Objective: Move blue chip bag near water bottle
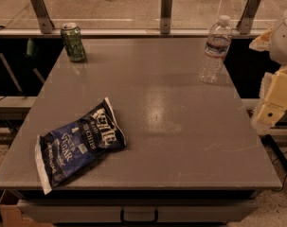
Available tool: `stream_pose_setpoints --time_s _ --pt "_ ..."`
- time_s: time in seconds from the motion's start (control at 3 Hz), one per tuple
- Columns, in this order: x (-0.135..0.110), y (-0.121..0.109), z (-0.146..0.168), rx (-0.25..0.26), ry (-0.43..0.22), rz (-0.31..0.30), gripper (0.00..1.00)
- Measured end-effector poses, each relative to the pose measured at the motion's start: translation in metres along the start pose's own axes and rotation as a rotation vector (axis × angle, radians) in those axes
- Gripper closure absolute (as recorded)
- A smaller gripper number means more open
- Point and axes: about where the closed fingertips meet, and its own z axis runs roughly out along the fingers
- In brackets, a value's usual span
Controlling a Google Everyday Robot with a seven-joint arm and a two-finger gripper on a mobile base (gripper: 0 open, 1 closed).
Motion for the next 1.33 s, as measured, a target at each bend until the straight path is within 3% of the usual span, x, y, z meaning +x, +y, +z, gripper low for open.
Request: stream_pose_setpoints --time_s 0.33,0.67,1.0,1.33 --pt "0.000 0.000 0.000 0.000 0.000 0.000 0.00" --pt "-0.022 -0.002 0.009 -0.022 -0.041 -0.054 0.00" --pt "-0.089 0.014 0.038 -0.084 -0.151 -0.179 0.00" --pt "-0.178 0.046 0.072 -0.158 -0.304 -0.317 0.00"
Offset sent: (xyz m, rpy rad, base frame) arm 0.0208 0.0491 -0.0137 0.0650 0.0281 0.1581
